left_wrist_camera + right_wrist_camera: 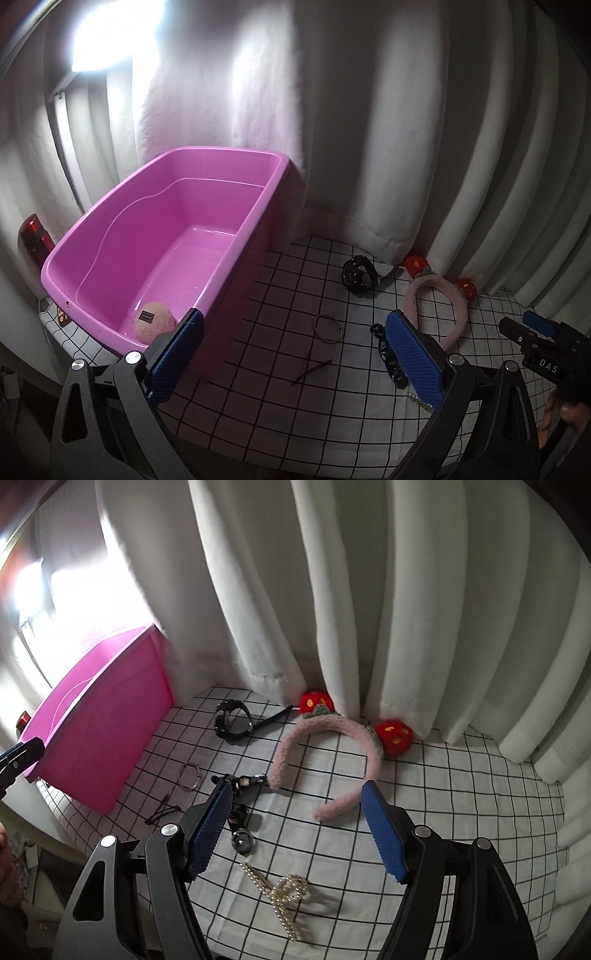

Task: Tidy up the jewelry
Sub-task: 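Move both grippers back over the table toward the remaining jewelry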

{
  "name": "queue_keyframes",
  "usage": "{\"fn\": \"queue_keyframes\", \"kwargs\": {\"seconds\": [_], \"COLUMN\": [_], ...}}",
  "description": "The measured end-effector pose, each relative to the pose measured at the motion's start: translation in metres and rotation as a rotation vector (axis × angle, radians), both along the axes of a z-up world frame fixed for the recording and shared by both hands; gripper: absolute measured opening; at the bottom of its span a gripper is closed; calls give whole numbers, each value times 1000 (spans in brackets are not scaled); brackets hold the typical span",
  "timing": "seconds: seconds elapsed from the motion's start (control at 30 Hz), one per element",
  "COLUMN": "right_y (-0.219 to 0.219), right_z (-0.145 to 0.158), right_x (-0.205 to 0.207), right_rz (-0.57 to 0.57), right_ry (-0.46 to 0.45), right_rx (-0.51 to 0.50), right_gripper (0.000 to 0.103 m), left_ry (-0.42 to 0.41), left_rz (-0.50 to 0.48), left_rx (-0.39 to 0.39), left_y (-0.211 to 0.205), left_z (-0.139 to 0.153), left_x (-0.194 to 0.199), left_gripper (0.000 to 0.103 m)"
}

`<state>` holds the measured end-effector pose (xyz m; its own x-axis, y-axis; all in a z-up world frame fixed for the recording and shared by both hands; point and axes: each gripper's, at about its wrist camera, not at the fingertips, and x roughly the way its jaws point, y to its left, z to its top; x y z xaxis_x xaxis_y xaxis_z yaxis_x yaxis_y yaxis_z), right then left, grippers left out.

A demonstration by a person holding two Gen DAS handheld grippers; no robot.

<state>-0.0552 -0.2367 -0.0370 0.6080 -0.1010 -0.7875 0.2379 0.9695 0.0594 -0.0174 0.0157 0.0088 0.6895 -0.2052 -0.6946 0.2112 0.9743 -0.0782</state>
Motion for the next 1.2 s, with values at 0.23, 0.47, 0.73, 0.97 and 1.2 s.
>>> {"fn": "queue_keyframes", "kwargs": {"seconds": [0.23, 0.47, 0.73, 0.97, 1.2], "right_y": [-15, -3, 4, 12, 20], "right_z": [-21, -58, -92, -121, -142], "right_x": [-30, -42, -47, -49, -43], "right_rz": [-48, -25, -23, -25, -23], "right_ry": [46, 115, 163, 211, 243], "right_rx": [37, 106, 152, 184, 189], "right_gripper": [69, 69, 69, 69, 69], "left_ry": [78, 176, 234, 282, 325], "left_rz": [-64, -80, -90, -105, -106], "left_rx": [0, 46, 110, 132, 133], "left_y": [-26, -39, -40, -37, -33], "left_z": [-27, -70, -112, -141, -166], "left_x": [0, 2, 8, 14, 26], "left_gripper": [97, 97, 97, 97, 97]}}
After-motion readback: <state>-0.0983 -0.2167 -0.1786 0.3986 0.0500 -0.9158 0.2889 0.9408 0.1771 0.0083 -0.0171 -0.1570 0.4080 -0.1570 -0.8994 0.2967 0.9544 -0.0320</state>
